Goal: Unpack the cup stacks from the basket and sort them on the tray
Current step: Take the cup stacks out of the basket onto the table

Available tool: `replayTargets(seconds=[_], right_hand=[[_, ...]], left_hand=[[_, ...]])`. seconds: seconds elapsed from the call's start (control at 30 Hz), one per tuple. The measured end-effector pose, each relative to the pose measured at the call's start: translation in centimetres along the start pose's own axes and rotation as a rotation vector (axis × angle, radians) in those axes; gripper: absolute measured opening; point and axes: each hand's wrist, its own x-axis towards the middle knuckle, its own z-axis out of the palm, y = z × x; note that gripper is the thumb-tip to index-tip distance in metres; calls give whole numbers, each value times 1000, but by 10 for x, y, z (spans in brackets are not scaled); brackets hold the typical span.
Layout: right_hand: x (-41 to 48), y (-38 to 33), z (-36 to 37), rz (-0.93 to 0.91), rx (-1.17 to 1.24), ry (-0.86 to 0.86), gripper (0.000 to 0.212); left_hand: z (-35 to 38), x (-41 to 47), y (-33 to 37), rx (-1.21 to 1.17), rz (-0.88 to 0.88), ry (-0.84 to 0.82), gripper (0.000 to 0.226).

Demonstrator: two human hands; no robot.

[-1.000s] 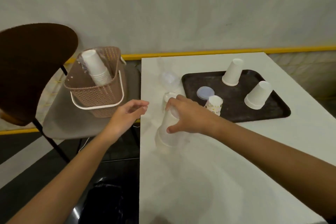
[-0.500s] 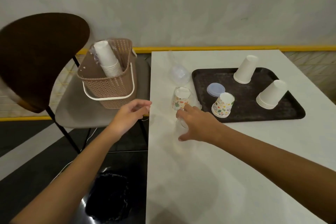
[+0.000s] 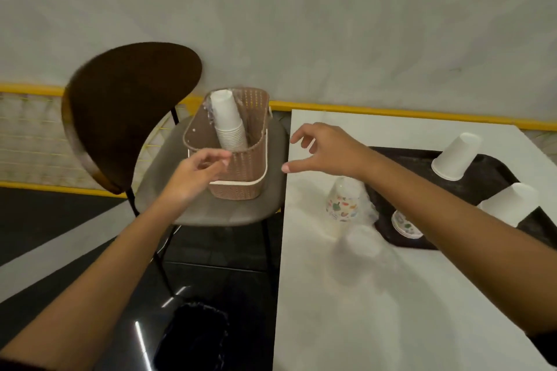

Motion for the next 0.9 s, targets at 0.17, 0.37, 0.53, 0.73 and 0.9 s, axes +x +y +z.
replayTargets(seconds=[0.17, 0.37, 0.53, 0.73, 0.9], right_hand=[[64, -17, 5, -23, 153, 66, 56], [146, -26, 31, 29, 264, 98, 67], [212, -24, 66, 154, 301, 114, 78], [264, -19, 97, 269, 314, 56, 99], [284, -18, 114, 336, 278, 31, 103]], left_hand=[[-29, 31, 7, 113, 27, 132, 15], [-47, 79, -5, 118, -70, 281, 38], [-48, 115, -34, -16, -253, 236, 40], [-49, 128, -45, -91, -273, 207, 34], [-51, 125, -49, -107, -248, 206, 34]])
